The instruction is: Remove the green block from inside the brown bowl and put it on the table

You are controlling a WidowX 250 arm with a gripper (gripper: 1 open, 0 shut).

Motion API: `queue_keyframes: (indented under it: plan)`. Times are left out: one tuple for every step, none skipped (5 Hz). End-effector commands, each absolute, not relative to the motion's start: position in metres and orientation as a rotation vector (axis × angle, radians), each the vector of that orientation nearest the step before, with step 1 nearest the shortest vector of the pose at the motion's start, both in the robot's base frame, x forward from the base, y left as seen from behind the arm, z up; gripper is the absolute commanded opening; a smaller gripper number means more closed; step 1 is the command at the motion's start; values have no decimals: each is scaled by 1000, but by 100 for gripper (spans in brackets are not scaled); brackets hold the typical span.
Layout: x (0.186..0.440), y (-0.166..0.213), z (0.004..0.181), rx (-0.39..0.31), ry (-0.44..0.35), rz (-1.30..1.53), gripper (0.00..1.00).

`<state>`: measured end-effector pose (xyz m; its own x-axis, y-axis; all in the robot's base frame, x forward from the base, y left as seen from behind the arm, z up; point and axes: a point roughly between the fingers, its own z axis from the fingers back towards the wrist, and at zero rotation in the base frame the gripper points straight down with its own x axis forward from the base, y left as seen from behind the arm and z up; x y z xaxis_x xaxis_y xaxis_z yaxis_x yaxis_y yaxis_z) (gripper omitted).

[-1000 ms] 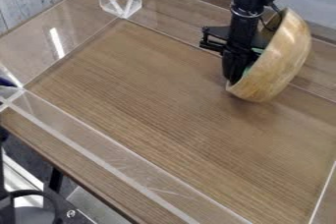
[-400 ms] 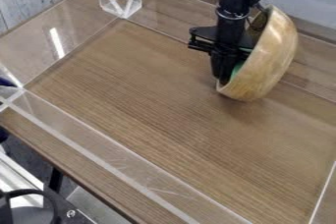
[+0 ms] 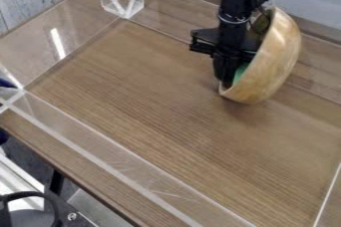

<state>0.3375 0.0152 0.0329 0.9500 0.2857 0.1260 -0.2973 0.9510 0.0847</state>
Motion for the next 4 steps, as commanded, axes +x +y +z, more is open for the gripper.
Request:
queue_keyframes:
  plan:
    - [340, 15, 33, 111, -135, 314, 0]
    - [345, 17, 37, 121, -137, 309, 0]
    - [349, 18, 43, 130, -141, 303, 0]
    - [357, 17, 40, 130, -156, 343, 0]
